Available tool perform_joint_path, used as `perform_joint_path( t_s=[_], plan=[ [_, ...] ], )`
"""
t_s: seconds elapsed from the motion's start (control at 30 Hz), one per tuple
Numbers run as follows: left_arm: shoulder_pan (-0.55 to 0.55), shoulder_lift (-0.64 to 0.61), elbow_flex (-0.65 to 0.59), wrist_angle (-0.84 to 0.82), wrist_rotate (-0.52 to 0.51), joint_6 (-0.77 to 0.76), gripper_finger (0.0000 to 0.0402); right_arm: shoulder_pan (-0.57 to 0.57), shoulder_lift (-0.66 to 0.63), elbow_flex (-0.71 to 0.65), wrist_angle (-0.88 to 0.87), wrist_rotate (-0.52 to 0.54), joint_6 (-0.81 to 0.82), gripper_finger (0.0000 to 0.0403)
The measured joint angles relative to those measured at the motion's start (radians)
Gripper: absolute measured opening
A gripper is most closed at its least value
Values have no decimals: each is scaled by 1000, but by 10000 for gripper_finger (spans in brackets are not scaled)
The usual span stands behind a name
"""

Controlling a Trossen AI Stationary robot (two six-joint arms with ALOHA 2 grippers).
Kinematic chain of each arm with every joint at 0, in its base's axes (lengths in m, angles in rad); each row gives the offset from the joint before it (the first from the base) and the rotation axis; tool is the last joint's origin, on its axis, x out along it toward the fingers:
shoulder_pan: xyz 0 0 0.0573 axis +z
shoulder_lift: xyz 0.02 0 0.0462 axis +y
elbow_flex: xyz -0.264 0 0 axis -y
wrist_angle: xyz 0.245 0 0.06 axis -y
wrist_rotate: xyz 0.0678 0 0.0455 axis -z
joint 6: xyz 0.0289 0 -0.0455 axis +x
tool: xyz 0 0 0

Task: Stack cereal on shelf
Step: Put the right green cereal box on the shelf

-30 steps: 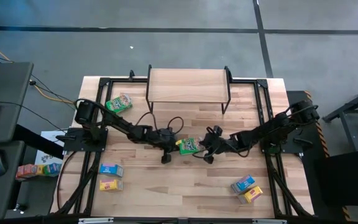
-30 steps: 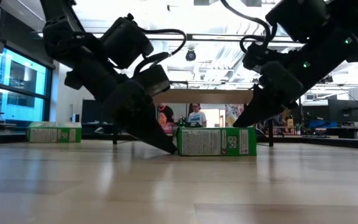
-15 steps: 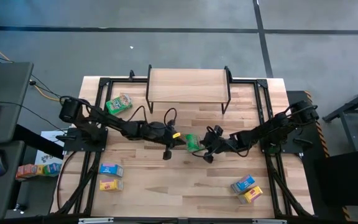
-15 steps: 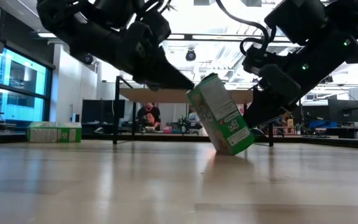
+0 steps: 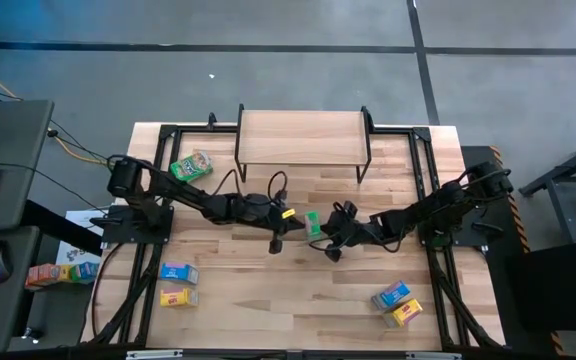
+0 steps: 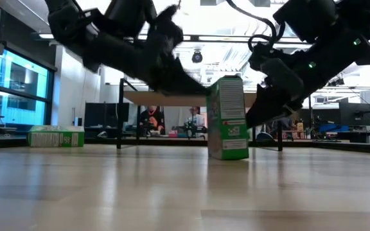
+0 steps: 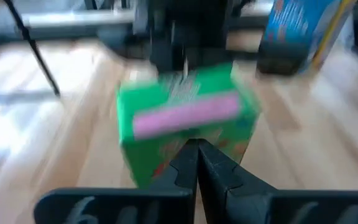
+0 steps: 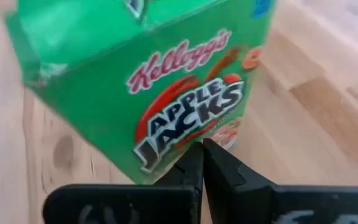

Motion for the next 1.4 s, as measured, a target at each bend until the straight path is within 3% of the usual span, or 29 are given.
perform_joint_path(
  t_s=[0.13,0.33,0.53,0.63,0.8,0.93,1.03,1.23,1.4],
  plan=[
    [4,2,4,52,1,15,0,-2,-16,-1,-22,10,-19,0],
    [6,-64,3,-49,7,36,0,-9,-117,-1,-174,11,9,0],
    [8,-326,2,-395,1,87,0,-9,-315,-1,-382,64,134,10],
    [7,-469,2,-521,-13,85,0,-9,-413,-1,-373,69,166,42],
    [-9,-659,0,-655,-17,14,0,4,-473,78,-259,35,107,134],
    [-34,-747,-22,-687,-17,-24,0,33,-403,241,-311,46,-15,200],
    [-54,-796,-71,-674,-18,-58,0,43,-310,423,-509,79,-40,228],
    [-64,-849,-137,-624,-55,-69,0,38,-95,810,-1059,175,82,238],
    [-58,-869,-145,-627,-73,-69,0,43,52,1037,-1239,106,217,238]
  ],
)
